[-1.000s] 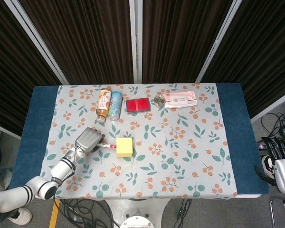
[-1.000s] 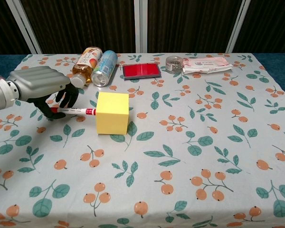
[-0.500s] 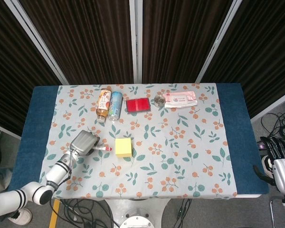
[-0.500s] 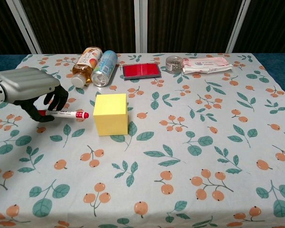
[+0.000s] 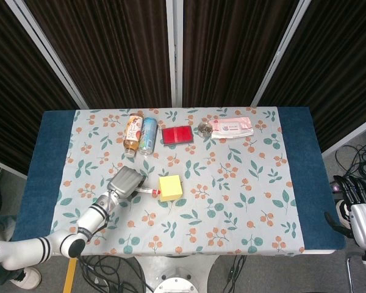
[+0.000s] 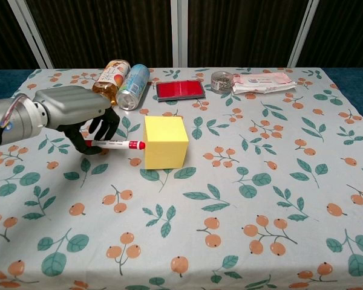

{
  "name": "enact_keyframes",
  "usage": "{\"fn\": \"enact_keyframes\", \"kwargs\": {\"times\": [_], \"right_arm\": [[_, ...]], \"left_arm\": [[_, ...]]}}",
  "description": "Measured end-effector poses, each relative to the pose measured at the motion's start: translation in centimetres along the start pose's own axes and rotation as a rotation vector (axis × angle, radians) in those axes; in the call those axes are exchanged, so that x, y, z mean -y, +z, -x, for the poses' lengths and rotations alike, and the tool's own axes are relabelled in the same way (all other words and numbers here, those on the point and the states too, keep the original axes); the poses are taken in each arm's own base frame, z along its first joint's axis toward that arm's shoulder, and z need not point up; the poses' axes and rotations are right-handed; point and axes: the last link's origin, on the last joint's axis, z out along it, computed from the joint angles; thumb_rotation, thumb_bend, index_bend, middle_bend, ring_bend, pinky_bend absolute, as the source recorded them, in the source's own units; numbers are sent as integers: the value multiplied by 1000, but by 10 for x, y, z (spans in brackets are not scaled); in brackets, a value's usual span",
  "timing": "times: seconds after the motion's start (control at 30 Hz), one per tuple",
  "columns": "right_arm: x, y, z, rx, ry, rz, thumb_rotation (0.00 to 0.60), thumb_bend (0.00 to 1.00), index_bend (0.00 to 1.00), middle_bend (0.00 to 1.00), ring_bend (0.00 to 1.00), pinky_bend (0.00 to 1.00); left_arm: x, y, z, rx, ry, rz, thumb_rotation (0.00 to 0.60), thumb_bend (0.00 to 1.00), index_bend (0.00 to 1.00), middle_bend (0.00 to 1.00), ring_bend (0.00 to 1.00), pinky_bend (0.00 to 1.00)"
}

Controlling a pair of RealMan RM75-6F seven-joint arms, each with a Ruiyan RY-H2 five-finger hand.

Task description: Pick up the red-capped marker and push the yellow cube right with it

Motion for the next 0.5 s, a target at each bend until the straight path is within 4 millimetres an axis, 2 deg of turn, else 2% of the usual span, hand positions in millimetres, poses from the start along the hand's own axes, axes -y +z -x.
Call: {"fn": "enact_keyframes", "kwargs": {"times": [0.23, 0.5], "right_arm": [[-1, 0, -1, 1, -2, 1, 600, 197, 0, 106, 0, 0], [-3, 0, -2, 2, -4, 8, 600, 197, 0, 106, 0, 0]], "left_arm": [[-21, 19, -9, -13, 28, 23, 600, 519, 680, 732, 535, 616], [-31, 41, -16, -16, 46, -7, 600, 520, 680, 732, 535, 616]]}}
